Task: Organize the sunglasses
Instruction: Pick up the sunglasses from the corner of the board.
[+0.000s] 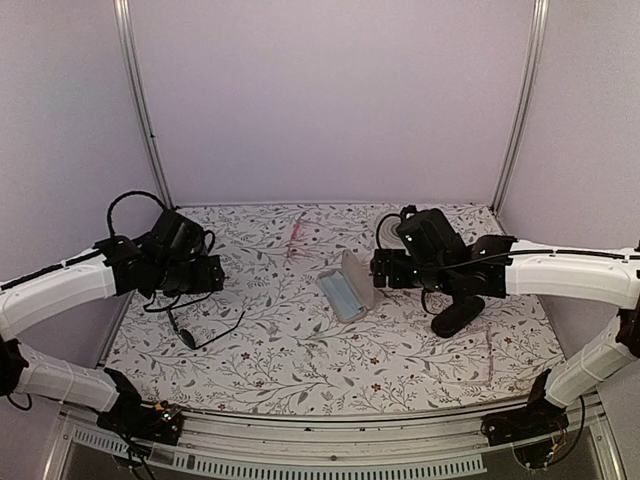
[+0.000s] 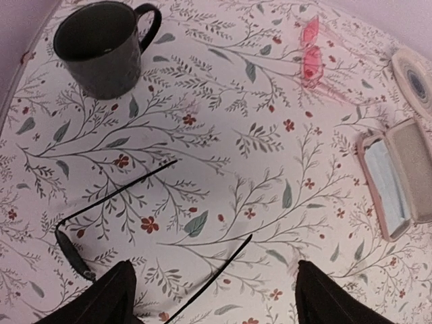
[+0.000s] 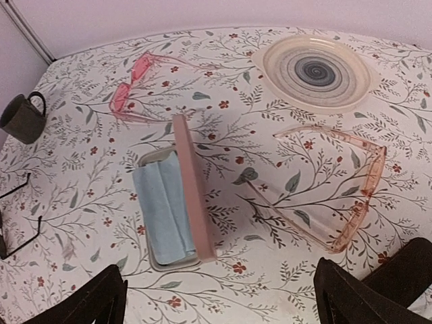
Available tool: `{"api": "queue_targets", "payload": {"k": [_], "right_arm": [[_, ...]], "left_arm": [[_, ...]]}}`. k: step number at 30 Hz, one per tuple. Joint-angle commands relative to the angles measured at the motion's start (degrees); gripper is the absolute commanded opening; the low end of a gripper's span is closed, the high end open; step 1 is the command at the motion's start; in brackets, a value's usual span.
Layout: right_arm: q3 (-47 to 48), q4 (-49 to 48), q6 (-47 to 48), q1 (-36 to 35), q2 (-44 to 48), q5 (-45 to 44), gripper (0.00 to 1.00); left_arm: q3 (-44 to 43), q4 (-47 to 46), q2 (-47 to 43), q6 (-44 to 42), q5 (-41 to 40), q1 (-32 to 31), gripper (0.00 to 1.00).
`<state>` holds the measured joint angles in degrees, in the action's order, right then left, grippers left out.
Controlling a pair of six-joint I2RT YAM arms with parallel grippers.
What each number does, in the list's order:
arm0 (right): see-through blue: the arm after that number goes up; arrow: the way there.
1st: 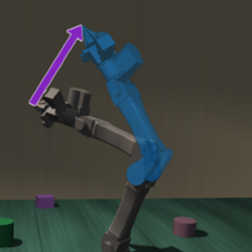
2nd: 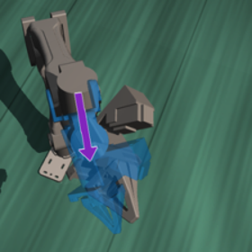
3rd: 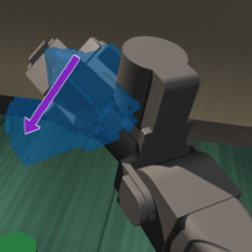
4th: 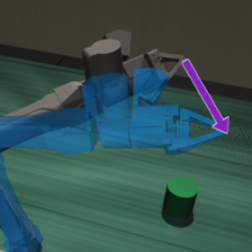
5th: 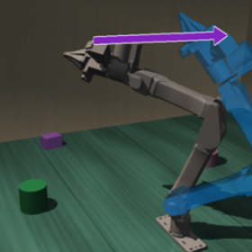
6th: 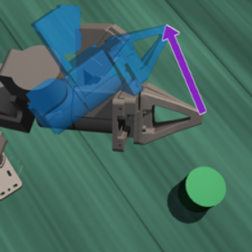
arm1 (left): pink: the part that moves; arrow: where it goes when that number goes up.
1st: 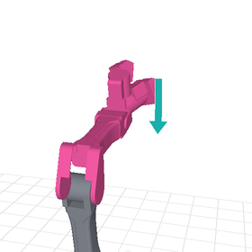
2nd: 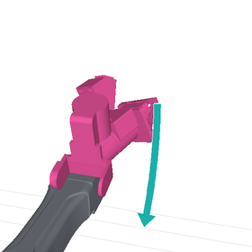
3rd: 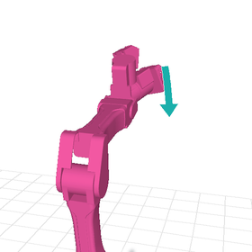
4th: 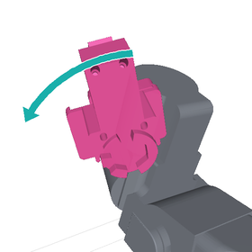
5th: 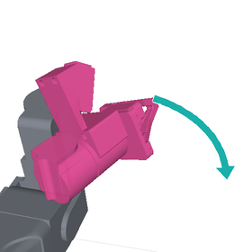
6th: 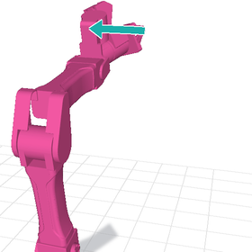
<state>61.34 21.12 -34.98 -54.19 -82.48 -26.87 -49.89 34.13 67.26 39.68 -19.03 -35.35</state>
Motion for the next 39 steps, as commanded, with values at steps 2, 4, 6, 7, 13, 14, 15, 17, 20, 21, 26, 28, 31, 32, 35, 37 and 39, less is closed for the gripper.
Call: {"api": "queue_targets", "payload": {"k": [2, 4, 6, 7, 13, 14, 15, 17, 20, 21, 26, 28, 31, 32, 35, 37, 39], "right_arm": [[-7.07, -6.95, 2.70, 2.71, 1.64, -7.08, 0.99], [-10.84, -11.50, 4.70, 3.29, 2.31, -7.68, 0.99], [-14.46, -16.33, 6.36, 3.67, 3.17, -8.12, 0.99], [-16.08, -18.46, 6.96, 3.99, 3.43, -7.99, 0.99], [-23.08, -25.10, 5.43, 4.93, 3.45, -7.98, 0.99], [-23.42, -25.27, 5.31, 4.96, 3.61, -7.93, 0.99], [-23.51, -25.70, 5.28, 5.05, 3.71, -7.74, 0.99], [-23.53, -26.28, 5.65, 5.43, 3.35, -6.99, 0.99], [-23.23, -26.31, 6.09, 5.47, 2.46, -6.48, 0.99], [-23.23, -26.42, 6.18, 5.57, 2.28, -6.39, 0.99], [-22.54, -26.52, 6.63, 5.57, 1.09, -5.96, 0.99], [-22.03, -26.41, 7.01, 5.54, 0.30, -5.54, 0.99], [-20.95, -25.83, 7.54, 5.57, -0.97, -5.17, 0.99], [-20.60, -25.60, 7.57, 5.57, -1.28, -5.13, 0.99], [-19.90, -25.03, 7.65, 5.59, -1.98, -5.09, 0.99], [-19.31, -24.53, 7.69, 5.54, -2.23, -5.13, 0.99], [-18.72, -23.79, 7.65, 5.53, -2.26, -5.19, 0.99]], "left_arm": [[4.34, 12.62, -2.83, 15.47, -1.19, 0.64, 0.72], [6.18, 12.92, -3.45, 17.45, -0.20, 0.72, 0.69], [7.66, 12.83, -3.86, 19.10, 0.56, 0.72, 0.65], [8.31, 12.92, -3.97, 19.80, 0.98, 0.72, 0.63], [11.16, 14.02, -4.22, 23.77, 1.15, 0.72, 0.55], [11.55, 13.43, -4.32, 23.75, 1.18, 0.76, 0.53], [11.91, 12.93, -4.27, 23.68, 1.23, 0.85, 0.51], [12.33, 12.46, -3.60, 23.72, 1.27, 1.08, 0.48], [12.80, 11.59, -2.07, 23.86, 1.32, 1.16, 0.44], [13.14, 11.07, -1.87, 23.84, 1.42, 1.21, 0.44], [13.92, 9.37, -0.41, 23.37, 2.28, 1.25, 0.40], [14.17, 9.29, -0.01, 23.57, 2.20, 1.25, 0.37], [14.70, 9.16, -0.01, 23.46, 1.83, 1.25, 0.30], [14.79, 9.19, -0.07, 23.48, 1.68, 1.25, 0.27], [15.27, 9.23, -0.37, 23.39, 1.45, 1.24, 0.19], [15.55, 9.16, -0.46, 23.13, 1.45, 1.25, 0.17], [15.93, 9.20, -0.72, 22.88, 1.32, 1.26, 0.15]]}}
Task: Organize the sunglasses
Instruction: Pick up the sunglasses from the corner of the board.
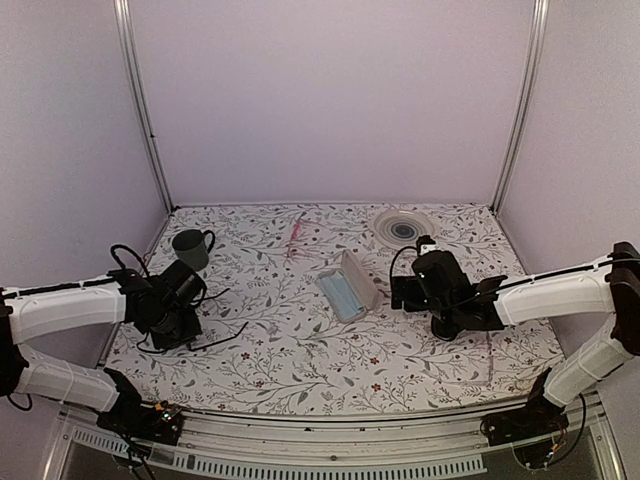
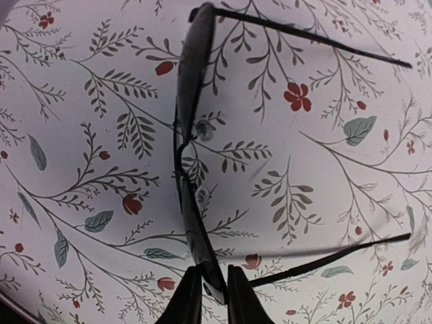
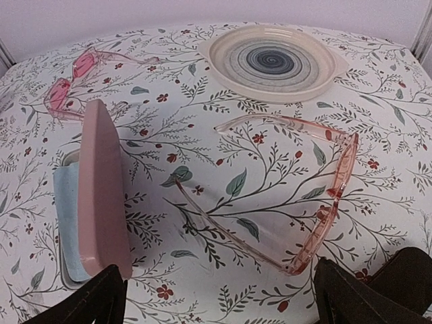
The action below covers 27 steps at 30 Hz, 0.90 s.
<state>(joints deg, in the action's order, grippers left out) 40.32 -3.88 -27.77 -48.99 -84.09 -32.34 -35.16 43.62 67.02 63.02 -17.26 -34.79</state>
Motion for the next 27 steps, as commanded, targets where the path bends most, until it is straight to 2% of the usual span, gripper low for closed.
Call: {"api": "queue_targets", "payload": {"k": [1, 8, 18, 23, 27], "right_arm": [[2.54, 1.68, 0.37, 0.34, -0.49, 0.26, 0.99], [2.87, 4.20, -1.53, 0.30, 2.77, 4.84, 0.99], [7.72, 14.43, -4.69, -2.19, 9.95, 9.81, 0.99], [7.13, 13.13, -7.24, -3.57, 12.91, 16.40, 0.99], [5.31, 7.14, -5.85, -5.33, 14.19, 24.39, 0.99]], "left_arm": [[1.37, -0.33, -0.69, -0.73, -0.54, 0.69, 0.14], [1.79, -0.17, -4.05, -2.50, -1.26, 0.68, 0.00], [0.32, -2.66, -9.70, -8.84, 1.03, -0.08, 0.00], [-1.15, -5.77, -11.19, -12.33, 3.19, -1.82, 0.00], [-3.08, -9.48, -10.87, -16.17, 6.81, -2.85, 0.00]]}}
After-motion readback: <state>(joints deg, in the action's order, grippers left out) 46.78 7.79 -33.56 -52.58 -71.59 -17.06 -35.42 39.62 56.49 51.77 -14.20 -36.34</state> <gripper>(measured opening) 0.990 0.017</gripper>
